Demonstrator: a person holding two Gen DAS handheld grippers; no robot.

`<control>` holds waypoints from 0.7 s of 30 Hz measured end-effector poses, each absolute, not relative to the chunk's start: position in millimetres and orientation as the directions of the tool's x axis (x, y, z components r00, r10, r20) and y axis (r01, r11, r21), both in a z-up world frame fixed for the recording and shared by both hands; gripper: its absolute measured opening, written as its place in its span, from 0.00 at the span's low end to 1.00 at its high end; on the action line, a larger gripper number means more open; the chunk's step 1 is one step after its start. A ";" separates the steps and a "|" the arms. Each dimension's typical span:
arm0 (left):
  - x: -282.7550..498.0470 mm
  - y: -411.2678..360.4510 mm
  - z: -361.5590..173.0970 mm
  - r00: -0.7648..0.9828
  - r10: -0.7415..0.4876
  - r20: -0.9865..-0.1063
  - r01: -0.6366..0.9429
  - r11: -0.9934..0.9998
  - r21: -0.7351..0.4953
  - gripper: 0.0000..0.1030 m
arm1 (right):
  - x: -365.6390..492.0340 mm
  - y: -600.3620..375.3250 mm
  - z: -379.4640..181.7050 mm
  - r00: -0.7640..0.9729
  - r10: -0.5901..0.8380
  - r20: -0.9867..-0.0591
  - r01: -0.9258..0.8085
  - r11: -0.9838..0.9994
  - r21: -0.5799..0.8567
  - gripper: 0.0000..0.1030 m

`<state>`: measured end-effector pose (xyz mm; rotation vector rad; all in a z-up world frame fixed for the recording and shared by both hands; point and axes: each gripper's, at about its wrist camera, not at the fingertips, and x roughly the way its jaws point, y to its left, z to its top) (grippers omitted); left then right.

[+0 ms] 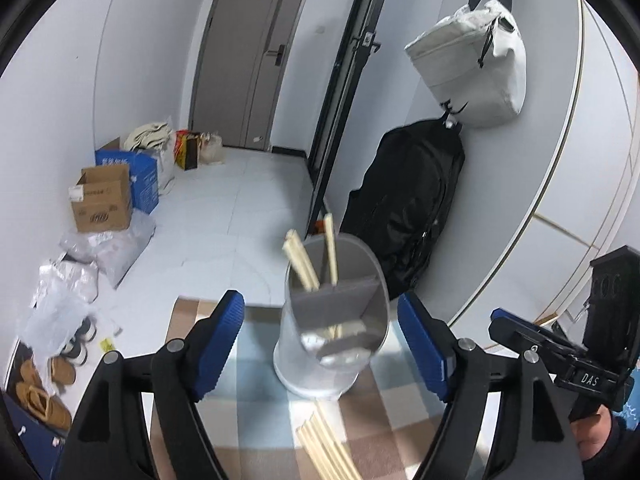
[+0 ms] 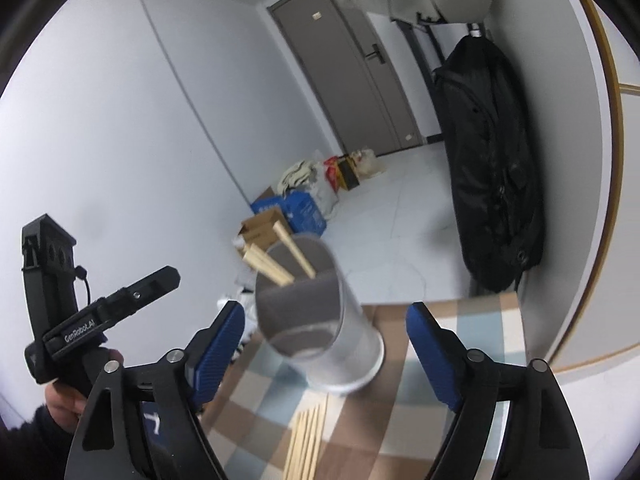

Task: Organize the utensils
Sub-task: 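Lower the right tool onto the stick pile and grasp one stick while the left tool descends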

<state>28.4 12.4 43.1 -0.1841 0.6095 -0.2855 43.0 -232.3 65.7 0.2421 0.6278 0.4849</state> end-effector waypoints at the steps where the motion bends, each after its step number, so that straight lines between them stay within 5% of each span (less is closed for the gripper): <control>1: 26.1 13.6 38.3 0.781 -0.309 -0.543 0.198 0.947 -0.254 0.77 | 41.5 -230.6 62.8 0.699 0.499 -0.513 -0.360 0.865 0.350 0.83; 14: 22.5 36.4 -22.6 0.728 -0.185 -0.660 0.047 0.974 -0.221 0.83 | 50.2 -191.4 -29.6 0.422 0.451 -0.786 -0.320 0.886 0.336 0.85; 21: 29.4 47.5 -48.6 0.650 -0.095 -0.754 -0.037 0.987 -0.156 0.83 | 70.2 -159.3 -63.4 0.315 0.432 -0.845 -0.300 0.890 0.343 0.49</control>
